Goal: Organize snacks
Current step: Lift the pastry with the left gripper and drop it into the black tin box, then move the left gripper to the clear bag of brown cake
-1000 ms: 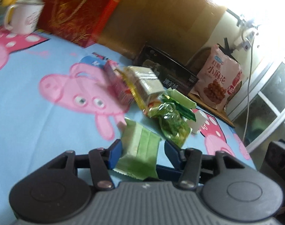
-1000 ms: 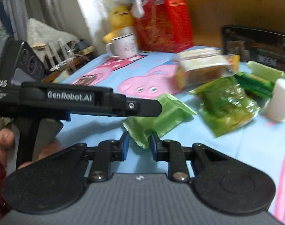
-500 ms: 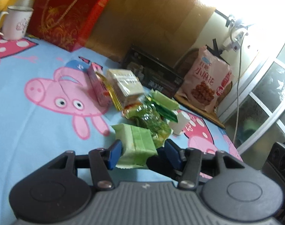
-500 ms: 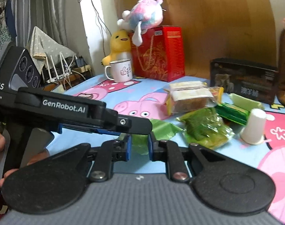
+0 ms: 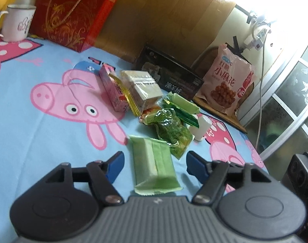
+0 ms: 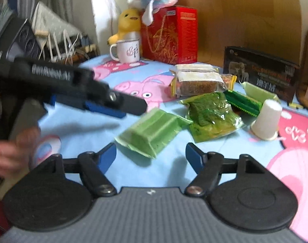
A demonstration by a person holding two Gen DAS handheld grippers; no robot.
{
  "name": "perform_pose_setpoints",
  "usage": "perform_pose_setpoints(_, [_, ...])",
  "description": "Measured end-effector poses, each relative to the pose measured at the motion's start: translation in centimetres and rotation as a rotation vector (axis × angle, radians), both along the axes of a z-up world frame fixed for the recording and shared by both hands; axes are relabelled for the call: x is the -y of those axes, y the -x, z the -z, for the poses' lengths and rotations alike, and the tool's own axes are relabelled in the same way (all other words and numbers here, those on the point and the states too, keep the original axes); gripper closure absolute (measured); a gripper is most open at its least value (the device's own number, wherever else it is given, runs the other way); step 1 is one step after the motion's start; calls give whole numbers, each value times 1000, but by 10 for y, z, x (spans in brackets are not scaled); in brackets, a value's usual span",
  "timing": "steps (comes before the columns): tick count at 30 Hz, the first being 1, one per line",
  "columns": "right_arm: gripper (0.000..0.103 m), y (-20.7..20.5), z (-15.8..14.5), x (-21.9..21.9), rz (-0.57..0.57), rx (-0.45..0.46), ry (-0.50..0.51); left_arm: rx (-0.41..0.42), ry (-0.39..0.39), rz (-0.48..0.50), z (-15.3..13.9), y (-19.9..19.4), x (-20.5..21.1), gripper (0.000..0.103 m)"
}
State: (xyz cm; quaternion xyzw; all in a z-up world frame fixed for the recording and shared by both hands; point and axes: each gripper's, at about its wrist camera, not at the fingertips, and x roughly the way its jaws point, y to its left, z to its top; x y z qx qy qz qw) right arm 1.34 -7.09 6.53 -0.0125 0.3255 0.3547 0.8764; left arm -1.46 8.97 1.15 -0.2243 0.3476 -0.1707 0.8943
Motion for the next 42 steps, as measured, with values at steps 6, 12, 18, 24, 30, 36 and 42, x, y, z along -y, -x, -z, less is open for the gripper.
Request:
perform_pose_setpoints(6, [43,-7,10,-16,-85,53,46,-31,-26,47,11,-12,19,46])
perform_pose_setpoints(12, [56,-11,1,-15,-37,88,51,40,-6,87,-22,-12,21,46])
perform_pose_setpoints(18, [56,-38,-39,7,61,217,9,191,-58,118,-79,-47,44,46])
perform_pose_setpoints(24, [57,-102,-64,30,167,312,36,281,-67,137,-113,-119,74,46])
perform_pose_setpoints(30, [64,-183,-55,54,274,296,61,246,-58,168,-107,-209,103,46])
perform_pose_setpoints(36, [64,-252,-30,75,385,241,58,124,-52,118,-72,-272,107,45])
perform_pose_setpoints(42, [62,-225,-31,104,387,156,-114,155,-24,70,-71,-232,46,38])
